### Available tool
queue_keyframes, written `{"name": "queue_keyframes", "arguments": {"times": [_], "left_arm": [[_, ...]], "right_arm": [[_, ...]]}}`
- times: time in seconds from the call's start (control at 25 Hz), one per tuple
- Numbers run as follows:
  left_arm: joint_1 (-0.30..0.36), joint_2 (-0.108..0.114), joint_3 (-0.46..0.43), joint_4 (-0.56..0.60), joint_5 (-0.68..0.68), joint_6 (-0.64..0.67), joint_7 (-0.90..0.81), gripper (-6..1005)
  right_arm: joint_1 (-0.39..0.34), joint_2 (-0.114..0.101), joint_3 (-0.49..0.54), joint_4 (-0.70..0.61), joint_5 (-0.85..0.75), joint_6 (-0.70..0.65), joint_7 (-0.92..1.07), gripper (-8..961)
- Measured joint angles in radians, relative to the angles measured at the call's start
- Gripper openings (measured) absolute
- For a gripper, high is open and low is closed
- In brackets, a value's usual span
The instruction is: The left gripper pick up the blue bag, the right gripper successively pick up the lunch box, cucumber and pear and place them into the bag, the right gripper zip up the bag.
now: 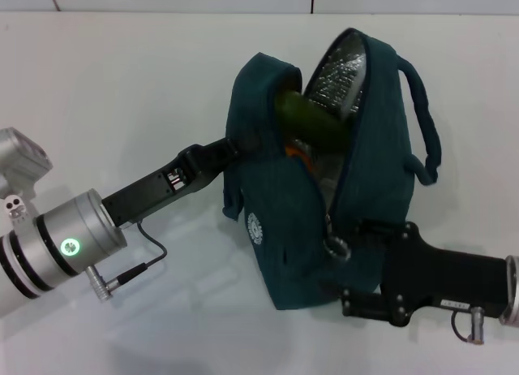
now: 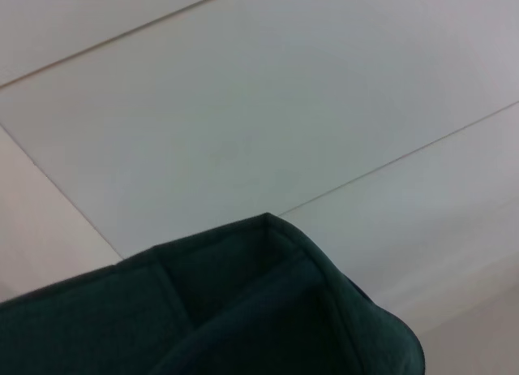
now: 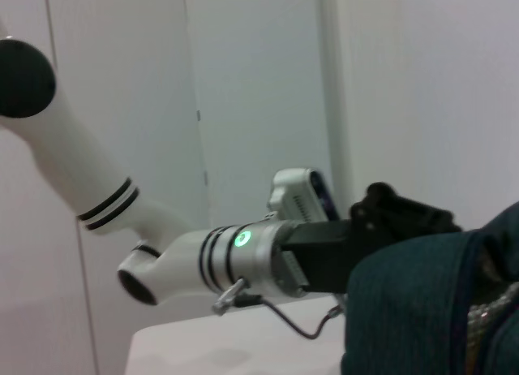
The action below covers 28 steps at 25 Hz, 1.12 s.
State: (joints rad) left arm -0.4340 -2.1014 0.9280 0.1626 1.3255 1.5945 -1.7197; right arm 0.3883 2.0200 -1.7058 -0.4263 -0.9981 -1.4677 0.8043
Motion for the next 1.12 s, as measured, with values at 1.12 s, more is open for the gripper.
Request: {"name": "queue_keyframes", "arguments": {"times": [1.12], "left_arm": [[0.006,0.002,0.000,0.000,-0.005,0.004,0.000,113]], "right_arm": [[-0.020,-0.006,0.024,0.026,0.026,0.003,-0.004,651]]}}
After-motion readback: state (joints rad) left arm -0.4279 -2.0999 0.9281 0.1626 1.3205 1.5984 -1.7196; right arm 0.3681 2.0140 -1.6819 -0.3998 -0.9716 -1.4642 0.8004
